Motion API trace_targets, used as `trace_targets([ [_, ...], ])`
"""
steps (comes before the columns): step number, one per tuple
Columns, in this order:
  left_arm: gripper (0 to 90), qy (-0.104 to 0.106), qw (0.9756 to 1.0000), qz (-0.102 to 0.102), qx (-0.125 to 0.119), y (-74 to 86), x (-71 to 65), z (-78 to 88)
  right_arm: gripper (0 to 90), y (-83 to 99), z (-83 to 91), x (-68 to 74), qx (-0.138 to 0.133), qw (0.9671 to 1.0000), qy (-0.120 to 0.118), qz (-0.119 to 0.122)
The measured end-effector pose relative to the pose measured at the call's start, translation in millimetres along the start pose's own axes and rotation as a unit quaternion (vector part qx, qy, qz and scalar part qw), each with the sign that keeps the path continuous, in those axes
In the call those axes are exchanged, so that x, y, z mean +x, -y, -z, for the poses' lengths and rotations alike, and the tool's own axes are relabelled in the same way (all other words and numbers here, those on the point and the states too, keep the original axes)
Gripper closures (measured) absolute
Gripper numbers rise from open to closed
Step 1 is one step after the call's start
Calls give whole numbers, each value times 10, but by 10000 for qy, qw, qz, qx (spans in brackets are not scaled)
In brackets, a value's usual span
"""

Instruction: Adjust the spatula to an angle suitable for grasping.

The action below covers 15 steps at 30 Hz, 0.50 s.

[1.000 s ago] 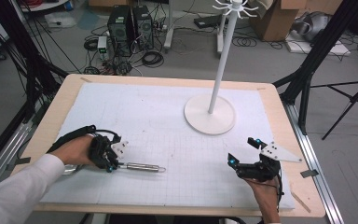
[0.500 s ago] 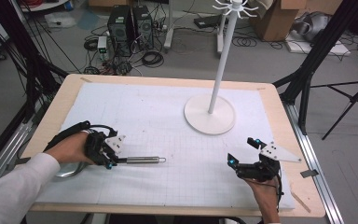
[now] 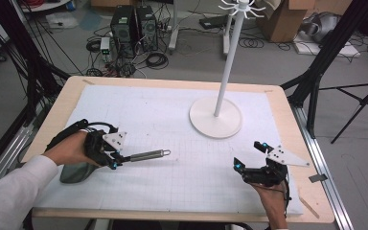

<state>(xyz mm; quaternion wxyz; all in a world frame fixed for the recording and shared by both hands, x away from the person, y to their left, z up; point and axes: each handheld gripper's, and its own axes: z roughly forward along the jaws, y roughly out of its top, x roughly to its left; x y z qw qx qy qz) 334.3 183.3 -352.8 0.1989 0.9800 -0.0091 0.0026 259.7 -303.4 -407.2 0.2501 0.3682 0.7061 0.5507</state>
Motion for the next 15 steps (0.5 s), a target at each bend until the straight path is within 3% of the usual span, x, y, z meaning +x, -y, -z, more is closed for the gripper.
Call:
trace_targets([
  [10,744,-107,9995,65,-295,-67,1,100,4,1,-2,8,13,10000,-18,-13],
  [15,745,-146,9985,191,-494,-94,9,168,3,0,-2,9,14,10000,-20,-33],
])
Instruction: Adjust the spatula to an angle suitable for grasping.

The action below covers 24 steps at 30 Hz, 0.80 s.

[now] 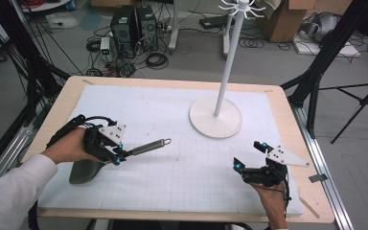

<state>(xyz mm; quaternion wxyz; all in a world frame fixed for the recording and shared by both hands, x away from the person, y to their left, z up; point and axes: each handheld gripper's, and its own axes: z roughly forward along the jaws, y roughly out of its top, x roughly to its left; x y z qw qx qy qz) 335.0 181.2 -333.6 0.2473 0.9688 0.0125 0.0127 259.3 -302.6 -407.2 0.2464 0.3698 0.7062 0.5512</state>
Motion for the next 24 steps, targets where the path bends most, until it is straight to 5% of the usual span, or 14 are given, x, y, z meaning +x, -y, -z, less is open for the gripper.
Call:
trace_targets([
  [15,744,-59,9999,-48,-121,-201,28,160,4,1,-3,-1,1,10000,-2,19],
  [24,745,-136,9989,34,-452,-294,28,245,3,0,1,-1,4,10000,-10,-3],
])
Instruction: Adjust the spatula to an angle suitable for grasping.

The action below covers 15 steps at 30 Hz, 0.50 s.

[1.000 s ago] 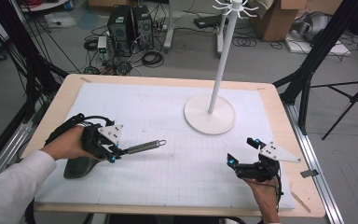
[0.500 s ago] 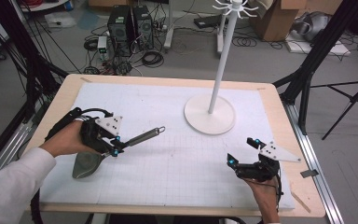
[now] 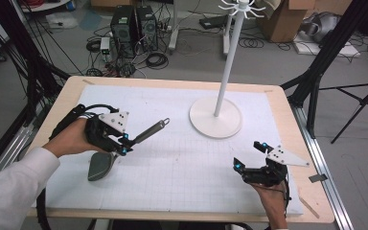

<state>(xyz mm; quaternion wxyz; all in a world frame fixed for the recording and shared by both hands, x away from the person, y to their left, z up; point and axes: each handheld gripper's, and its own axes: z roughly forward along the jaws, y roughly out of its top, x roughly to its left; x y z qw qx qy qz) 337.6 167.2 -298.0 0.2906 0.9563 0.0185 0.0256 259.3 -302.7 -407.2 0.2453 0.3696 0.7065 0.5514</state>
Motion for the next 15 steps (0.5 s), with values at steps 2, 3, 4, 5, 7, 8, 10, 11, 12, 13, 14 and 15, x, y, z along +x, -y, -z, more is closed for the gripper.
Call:
trace_targets([
  [2,745,11,9999,44,-131,-15,6,22,3,0,-1,0,-5,10000,-5,5],
  [3,745,3,9998,70,-182,-23,6,33,3,0,0,-1,-4,10000,-7,9],
  [4,745,-2,9997,66,-225,-30,7,43,3,0,0,0,-4,10000,-6,6],
  [5,745,-9,9997,49,-235,-37,7,55,4,0,0,0,-5,10000,-6,4],
  [7,745,-28,9994,63,-336,-46,5,65,4,0,0,0,-4,10000,-5,4],
  [8,745,-23,9993,62,-355,-52,7,73,4,0,-1,0,-3,10000,-4,6],
  [10,745,-39,9991,86,-422,-62,7,85,3,1,-3,-1,-3,10000,0,27],
  [11,745,-68,9987,113,-489,-69,2,86,4,0,-4,1,-6,10000,3,19],
  [12,745,-72,9985,109,-531,-78,1,90,4,0,-4,0,-6,10000,4,20],
  [13,745,-64,9984,108,-554,-92,-1,96,3,1,-5,1,-3,10000,1,16],
  [14,744,-79,9982,104,-585,-109,-5,99,4,1,-6,0,-8,10000,4,21],
  [15,744,-103,9976,135,-668,-127,-12,96,4,1,-6,0,-10,10000,3,25],
])
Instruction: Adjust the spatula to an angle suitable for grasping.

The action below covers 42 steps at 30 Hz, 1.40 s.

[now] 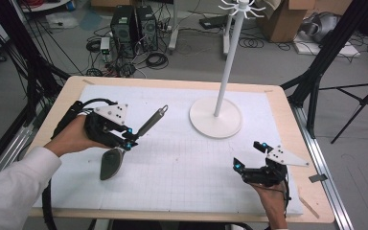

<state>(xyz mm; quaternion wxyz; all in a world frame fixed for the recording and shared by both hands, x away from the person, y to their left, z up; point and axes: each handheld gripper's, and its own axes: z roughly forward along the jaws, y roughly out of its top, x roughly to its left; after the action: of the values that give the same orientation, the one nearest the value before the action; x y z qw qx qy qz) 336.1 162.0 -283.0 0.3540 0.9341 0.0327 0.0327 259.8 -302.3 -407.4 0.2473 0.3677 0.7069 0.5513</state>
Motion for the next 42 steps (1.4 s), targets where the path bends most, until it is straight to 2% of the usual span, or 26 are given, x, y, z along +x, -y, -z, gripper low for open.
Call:
trace_targets([
  [11,744,-214,9992,166,-298,-176,-11,-21,4,-6,6,9,-14,10000,0,-47],
  [13,744,-245,9990,183,-337,-198,-9,-23,3,-19,5,10,-131,9999,-12,-45],
  [18,744,-320,9979,317,-467,-243,-2,-40,4,-55,5,28,-165,9998,-4,-56],
  [19,744,-327,9980,294,-447,-249,1,-42,4,-69,13,41,-163,9998,-6,-101],
  [24,744,-407,9976,336,-457,-276,18,-56,4,-154,36,47,-334,9994,26,-3],
  [28,744,-471,9967,414,-512,-307,24,-53,4,-227,47,43,-405,9991,-14,-80],
  [37,744,-642,9950,443,-629,-403,26,-92,4,-340,-27,46,-315,9995,-72,-62],
  [42,744,-649,9939,524,-720,-451,17,-127,4,-483,-44,81,-433,9988,-217,-26],
])
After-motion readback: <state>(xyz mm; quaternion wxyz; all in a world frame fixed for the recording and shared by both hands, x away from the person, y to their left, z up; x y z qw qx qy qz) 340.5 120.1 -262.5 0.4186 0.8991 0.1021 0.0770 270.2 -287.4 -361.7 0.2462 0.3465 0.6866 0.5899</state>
